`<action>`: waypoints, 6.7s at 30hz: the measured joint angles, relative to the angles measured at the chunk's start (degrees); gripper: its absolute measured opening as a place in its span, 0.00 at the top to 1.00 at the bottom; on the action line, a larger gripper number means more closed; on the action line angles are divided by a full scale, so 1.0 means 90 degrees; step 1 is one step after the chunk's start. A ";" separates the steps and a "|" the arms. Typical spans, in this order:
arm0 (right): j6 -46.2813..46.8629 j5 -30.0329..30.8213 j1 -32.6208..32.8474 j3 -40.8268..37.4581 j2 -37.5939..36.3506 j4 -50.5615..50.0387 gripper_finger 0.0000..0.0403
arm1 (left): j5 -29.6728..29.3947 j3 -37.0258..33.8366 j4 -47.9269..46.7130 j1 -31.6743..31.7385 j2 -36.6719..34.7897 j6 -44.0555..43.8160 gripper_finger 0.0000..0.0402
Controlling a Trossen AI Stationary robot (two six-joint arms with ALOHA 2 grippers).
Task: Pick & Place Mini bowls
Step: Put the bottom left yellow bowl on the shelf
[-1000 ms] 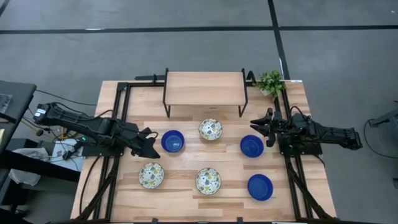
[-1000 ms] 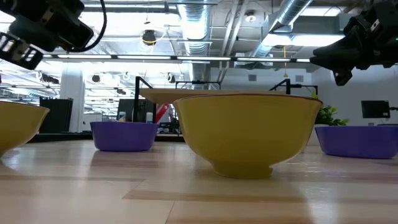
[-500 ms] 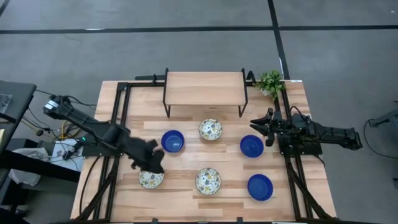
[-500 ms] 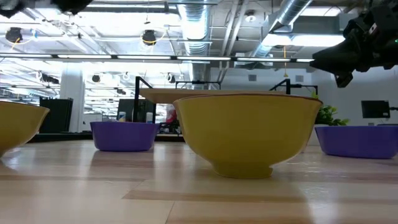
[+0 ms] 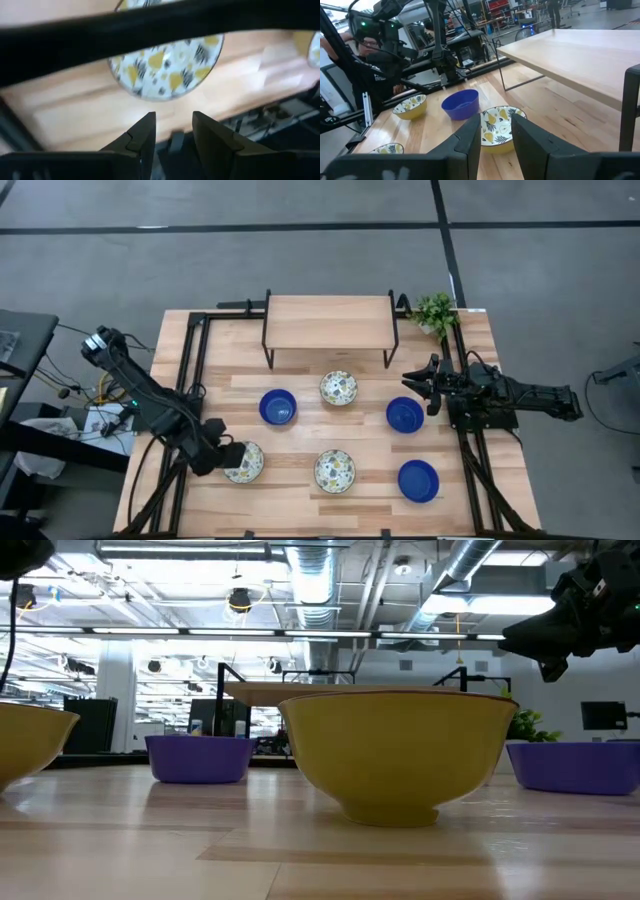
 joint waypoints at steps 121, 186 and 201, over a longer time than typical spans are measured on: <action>0.0012 0.0310 -0.0001 -0.0001 0.0002 0.0006 0.76 | 0.1344 -0.0388 0.1668 0.0847 0.0262 0.2236 0.97; 0.0012 0.0303 0.0000 -0.0002 -0.0001 0.0006 0.76 | 0.2349 0.3659 0.1688 0.6861 0.2744 0.9304 0.97; 0.0012 0.0305 0.0000 -0.0002 0.0001 0.0006 0.76 | 0.2078 0.4844 0.1277 0.8704 0.2747 1.0412 0.97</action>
